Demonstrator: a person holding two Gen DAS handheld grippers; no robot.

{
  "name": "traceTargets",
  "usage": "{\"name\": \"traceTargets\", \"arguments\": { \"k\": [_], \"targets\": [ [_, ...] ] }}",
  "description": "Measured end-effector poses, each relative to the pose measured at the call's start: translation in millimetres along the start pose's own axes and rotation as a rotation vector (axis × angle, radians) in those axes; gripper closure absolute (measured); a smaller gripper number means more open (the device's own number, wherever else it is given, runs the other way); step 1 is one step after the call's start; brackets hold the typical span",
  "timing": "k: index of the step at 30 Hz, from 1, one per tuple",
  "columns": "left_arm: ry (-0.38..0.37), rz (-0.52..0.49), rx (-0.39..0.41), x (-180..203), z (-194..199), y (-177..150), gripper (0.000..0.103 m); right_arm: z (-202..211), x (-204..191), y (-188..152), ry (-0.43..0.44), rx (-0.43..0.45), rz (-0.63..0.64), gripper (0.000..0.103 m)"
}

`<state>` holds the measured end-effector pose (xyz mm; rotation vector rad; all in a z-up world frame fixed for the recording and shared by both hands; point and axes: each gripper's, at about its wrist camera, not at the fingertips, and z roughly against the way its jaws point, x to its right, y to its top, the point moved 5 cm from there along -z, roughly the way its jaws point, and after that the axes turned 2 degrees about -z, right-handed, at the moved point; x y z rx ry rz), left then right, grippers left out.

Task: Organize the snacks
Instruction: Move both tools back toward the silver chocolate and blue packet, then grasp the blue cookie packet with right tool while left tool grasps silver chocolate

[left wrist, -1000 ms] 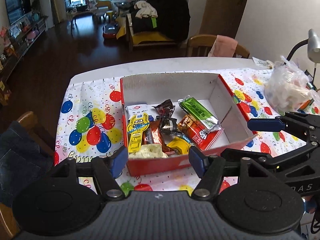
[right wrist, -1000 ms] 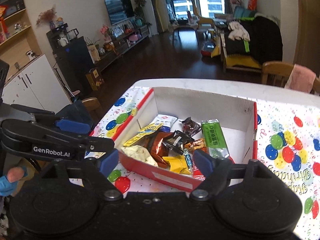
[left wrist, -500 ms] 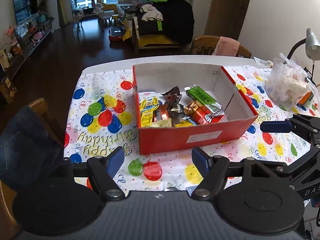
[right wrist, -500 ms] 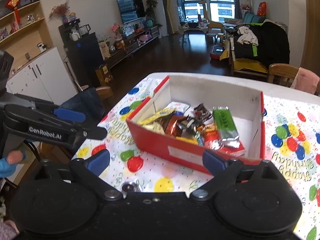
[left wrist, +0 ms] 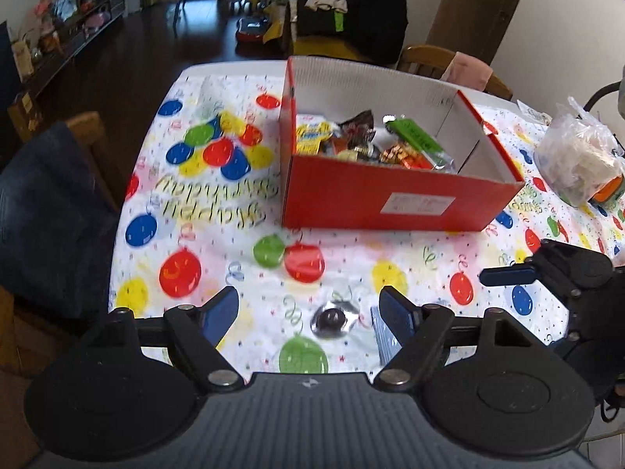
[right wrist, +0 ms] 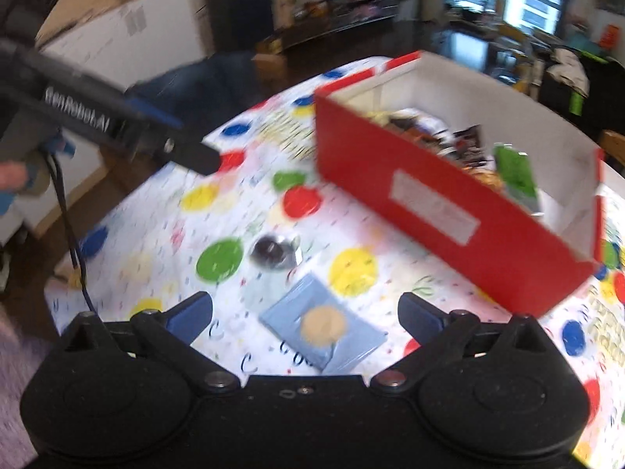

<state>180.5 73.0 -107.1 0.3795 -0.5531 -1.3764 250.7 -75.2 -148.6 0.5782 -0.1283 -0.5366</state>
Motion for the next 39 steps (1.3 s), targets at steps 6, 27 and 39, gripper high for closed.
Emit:
{"name": "traceTargets", "arguments": {
  "k": [6, 27, 39],
  "targets": [
    [0.016, 0.012, -0.026, 1.2, -6.8, -15.4, 0.024, -24.5, 1.8, -9.1, 0.043, -0.064, 0.079, 0.007],
    [0.001, -0.074, -0.091, 12.4, -35.0, -23.3, 0.024, -53.4, 11.5, -16.4, 0.091, -0.128, 0.205, 0.046],
    [-0.006, -0.155, -0.149, 21.1, -74.4, -16.7, 0.024, -28.7, 22.4, -26.7, 0.029, -0.062, -0.045, 0.057]
  ]
}}
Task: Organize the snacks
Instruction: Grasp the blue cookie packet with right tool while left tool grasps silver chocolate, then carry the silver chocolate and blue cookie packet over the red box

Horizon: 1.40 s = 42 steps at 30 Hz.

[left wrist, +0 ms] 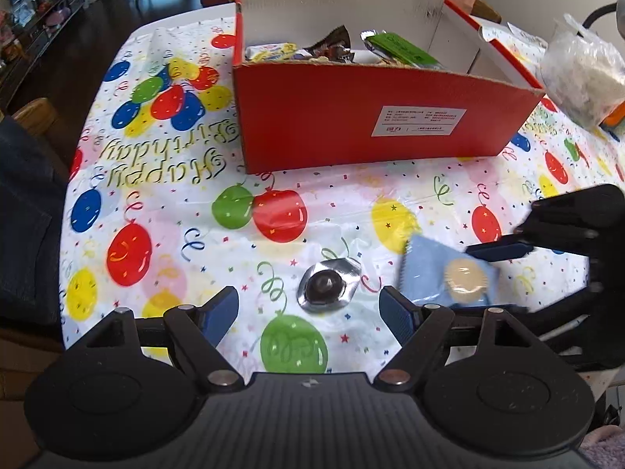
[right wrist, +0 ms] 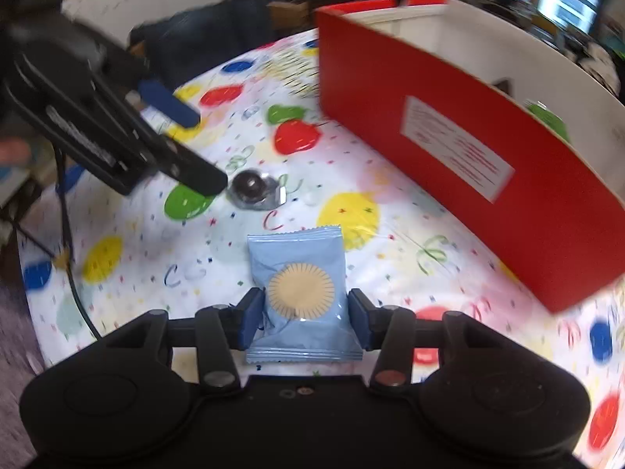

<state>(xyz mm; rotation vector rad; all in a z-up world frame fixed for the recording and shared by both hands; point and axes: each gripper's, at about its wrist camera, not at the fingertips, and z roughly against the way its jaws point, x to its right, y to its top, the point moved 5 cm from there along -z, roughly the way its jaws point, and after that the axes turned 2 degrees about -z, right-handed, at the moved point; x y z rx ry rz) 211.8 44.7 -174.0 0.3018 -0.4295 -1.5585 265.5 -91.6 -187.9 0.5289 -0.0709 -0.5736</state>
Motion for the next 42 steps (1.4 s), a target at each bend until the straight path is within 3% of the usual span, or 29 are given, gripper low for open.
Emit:
{"name": "traceTargets", "arguments": {
  "k": [4, 8, 16, 18, 26, 42],
  "targets": [
    [-0.001, -0.036, -0.011, 5.1, -13.4, 4.1, 0.025, 15.4, 8.6, -5.9, -0.025, 0.037, -0.115, 0.057],
    [-0.013, -0.093, -0.03, 13.7, -25.1, 3.7, 0.044, 23.9, 14.8, -13.6, -0.057, 0.047, -0.192, 0.057],
    [-0.018, -0.156, -0.031, 20.1, -34.3, 1.3, 0.054, 39.3, 18.9, -18.7, -0.09, 0.083, -0.272, 0.057],
    [-0.004, -0.172, -0.021, 21.6, -33.9, 0.9, 0.064, 41.0, 20.3, -19.9, -0.1, 0.087, -0.285, 0.057],
    [0.021, -0.191, -0.003, 25.8, -31.2, -2.2, 0.069, 44.8, 24.8, -23.8, -0.131, 0.099, -0.344, 0.057],
    [0.007, -0.021, -0.005, 5.4, -8.7, -14.9, 0.07, 66.7, 30.1, -23.5, -0.162, 0.158, -0.489, 0.057]
  ]
}}
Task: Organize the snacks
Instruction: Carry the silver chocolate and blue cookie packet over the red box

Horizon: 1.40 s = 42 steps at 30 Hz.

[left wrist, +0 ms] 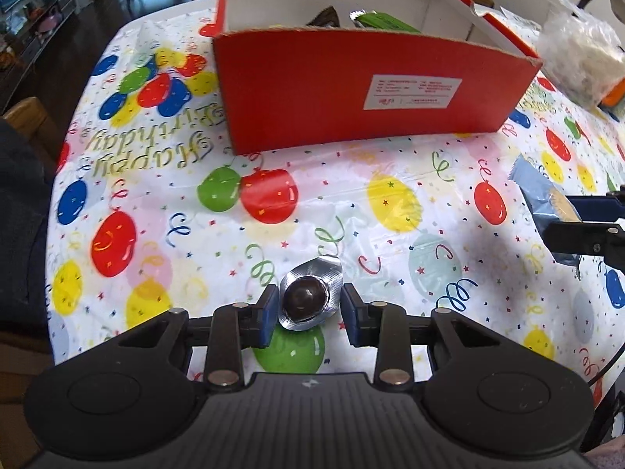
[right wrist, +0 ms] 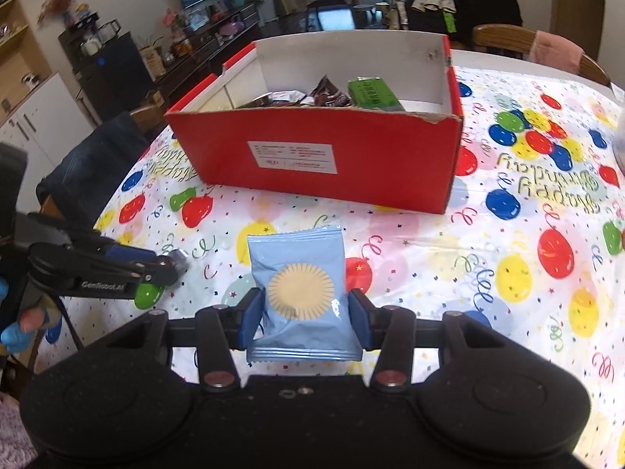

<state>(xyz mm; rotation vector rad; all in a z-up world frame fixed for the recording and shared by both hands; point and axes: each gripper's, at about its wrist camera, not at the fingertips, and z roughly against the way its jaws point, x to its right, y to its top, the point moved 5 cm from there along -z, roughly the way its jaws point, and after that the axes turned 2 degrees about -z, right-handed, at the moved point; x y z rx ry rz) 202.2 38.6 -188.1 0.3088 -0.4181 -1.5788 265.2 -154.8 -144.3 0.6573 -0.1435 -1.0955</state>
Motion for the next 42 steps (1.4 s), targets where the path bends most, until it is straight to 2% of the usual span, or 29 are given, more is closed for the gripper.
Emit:
{"name": "traceTargets", "arguments": {
  "k": [6, 14, 21, 34, 42],
  "targets": [
    [-0.007, 0.039, 0.028, 0.1, 22.8, 3.3, 0.07, 11.3, -2.9, 4.5, -0.004, 0.028, -0.024, 0.057],
    [-0.038, 0.059, 0.11, 5.2, 63.6, 25.4, 0.07, 32.9, -6.6, 25.5, 0.005, 0.094, -0.041, 0.057],
    [-0.026, 0.024, 0.183, 9.4, 85.8, 52.0, 0.07, 47.0, -5.9, 57.2, -0.003, 0.156, -0.027, 0.057],
    [0.01, 0.007, 0.252, 9.0, 90.9, 121.8, 0.07, 35.5, 5.4, 122.2, -0.046, 0.23, 0.003, 0.057],
    [0.044, 0.02, 0.248, 7.1, 72.3, 167.5, 0.07, 10.6, 22.6, 153.5, -0.066, 0.203, -0.011, 0.057]
  ]
}}
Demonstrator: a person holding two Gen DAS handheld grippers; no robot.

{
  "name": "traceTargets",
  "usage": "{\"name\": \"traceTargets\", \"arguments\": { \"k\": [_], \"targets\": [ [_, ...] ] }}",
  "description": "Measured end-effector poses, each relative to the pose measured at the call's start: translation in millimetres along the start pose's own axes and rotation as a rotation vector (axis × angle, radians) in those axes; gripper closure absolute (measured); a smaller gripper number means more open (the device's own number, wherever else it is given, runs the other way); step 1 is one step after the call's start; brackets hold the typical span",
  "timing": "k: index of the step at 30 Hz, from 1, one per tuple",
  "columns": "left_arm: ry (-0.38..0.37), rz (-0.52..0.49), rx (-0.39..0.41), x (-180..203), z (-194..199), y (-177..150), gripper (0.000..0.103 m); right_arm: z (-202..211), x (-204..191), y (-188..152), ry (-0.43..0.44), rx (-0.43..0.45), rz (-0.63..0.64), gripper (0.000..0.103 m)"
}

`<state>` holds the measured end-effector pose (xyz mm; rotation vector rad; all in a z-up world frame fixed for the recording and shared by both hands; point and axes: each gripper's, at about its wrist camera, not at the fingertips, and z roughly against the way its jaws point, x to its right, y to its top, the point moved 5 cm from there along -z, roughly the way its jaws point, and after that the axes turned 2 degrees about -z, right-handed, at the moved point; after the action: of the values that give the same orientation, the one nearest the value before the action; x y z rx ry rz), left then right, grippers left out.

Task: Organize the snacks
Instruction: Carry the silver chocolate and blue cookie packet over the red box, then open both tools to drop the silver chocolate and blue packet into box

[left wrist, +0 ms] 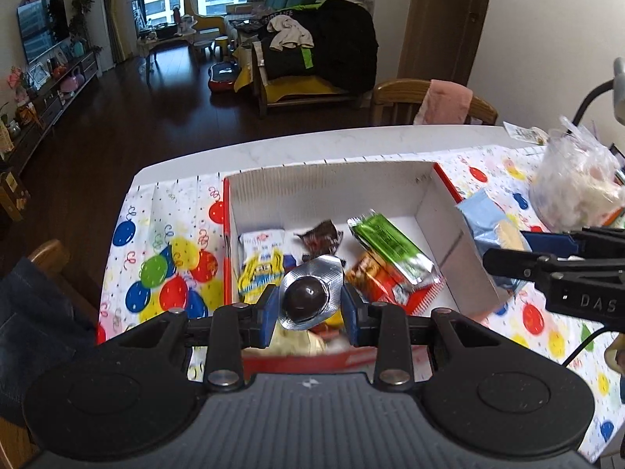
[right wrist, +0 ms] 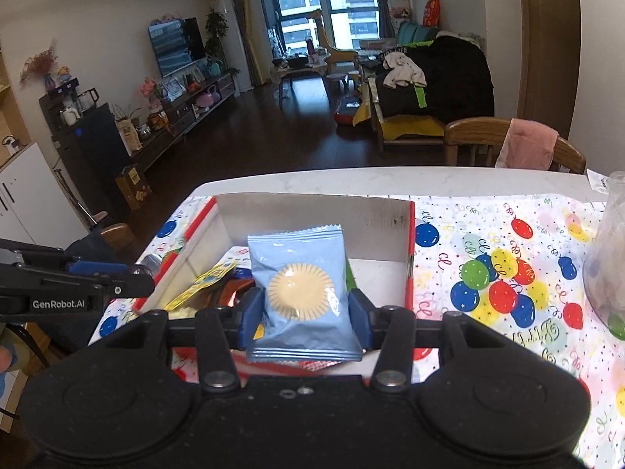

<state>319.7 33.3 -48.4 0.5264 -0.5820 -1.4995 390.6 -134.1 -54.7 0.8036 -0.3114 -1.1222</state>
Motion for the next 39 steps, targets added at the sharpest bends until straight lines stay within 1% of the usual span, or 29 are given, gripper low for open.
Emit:
{"name": "traceTargets", "arguments": {
  "k": [5, 11, 15, 19, 23, 25, 31, 36, 39],
  "targets": [
    [0.033, 0.011, -0.025, -3.3, -26.6, 21.7, 0.07, -26.3, 4.0, 12.8, -0.028, -0.029, 0.025, 0.057],
    [0.051, 0.035, -0.095, -9.4, -63.0, 39.7, 0.07, -63.0, 7.1, 24.6, -0.048, -0.083, 0.057, 0.057],
    [0.057, 0.049, -0.141, -12.4, -86.4, 46.9, 0.07, -89.1, 6.0, 24.8, -0.059, -0.134, 0.114, 0.057],
    [0.065, 0.054, -0.172, -15.2, -105.6, 52.1, 0.07, -113.0, 8.0, 23.2, -0.06, -0.184, 0.127, 0.057],
    [0.047, 0.053, -0.219, -14.5, -123.0, 54.5, 0.07, -132.2, 7.9, 20.4, -0.075, -0.223, 0.148, 0.057],
    [0.04, 0.05, -0.257, -13.7, -132.2, 54.7, 0.07, -138.7, 8.1, 20.1, -0.075, -0.239, 0.149, 0.057],
    [0.05, 0.024, -0.346, -12.8, -151.1, 51.1, 0.07, -146.4, 8.5, 16.0, -0.078, -0.267, 0.159, 0.057],
    [0.05, 0.003, -0.393, -10.9, -160.6, 48.6, 0.069, -150.2, 10.2, 17.0, -0.075, -0.272, 0.167, 0.057],
    [0.053, -0.004, -0.405, -10.1, -162.6, 48.1, 0.068, -150.2, 11.1, 18.0, -0.075, -0.267, 0.167, 0.057]
  ]
}}
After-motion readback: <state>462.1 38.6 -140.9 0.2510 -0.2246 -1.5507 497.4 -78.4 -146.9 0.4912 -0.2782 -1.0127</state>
